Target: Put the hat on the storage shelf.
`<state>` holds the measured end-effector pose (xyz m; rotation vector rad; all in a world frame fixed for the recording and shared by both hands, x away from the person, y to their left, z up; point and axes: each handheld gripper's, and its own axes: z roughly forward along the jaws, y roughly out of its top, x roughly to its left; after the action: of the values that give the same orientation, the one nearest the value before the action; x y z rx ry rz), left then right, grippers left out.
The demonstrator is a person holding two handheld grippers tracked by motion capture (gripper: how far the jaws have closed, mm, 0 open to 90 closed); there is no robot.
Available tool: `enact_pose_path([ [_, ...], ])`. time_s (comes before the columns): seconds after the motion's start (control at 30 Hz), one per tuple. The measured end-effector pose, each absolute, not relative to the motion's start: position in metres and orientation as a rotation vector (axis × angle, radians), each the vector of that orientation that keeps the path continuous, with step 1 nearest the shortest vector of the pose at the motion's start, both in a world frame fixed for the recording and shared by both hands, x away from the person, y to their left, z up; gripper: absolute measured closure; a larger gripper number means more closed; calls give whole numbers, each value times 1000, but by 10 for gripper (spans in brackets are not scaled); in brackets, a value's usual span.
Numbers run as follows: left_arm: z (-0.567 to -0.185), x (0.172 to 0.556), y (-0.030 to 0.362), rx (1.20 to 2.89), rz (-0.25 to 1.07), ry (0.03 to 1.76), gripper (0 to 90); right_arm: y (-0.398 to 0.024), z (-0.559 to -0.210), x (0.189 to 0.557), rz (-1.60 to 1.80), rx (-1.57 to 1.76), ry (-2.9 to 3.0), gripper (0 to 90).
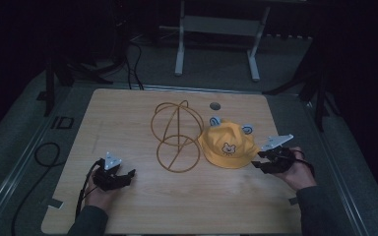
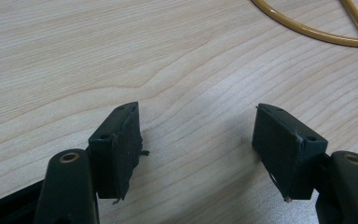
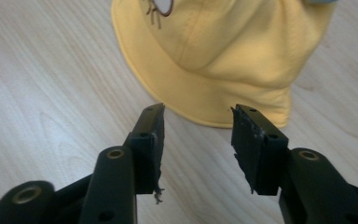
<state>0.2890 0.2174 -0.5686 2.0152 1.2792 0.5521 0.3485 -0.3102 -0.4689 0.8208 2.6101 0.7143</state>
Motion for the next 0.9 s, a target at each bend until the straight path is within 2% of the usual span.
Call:
enact_pose_path([
  [0.9,-569,289,217,2015,552,1280,326,-303,-435,380,708,762,2637,488],
])
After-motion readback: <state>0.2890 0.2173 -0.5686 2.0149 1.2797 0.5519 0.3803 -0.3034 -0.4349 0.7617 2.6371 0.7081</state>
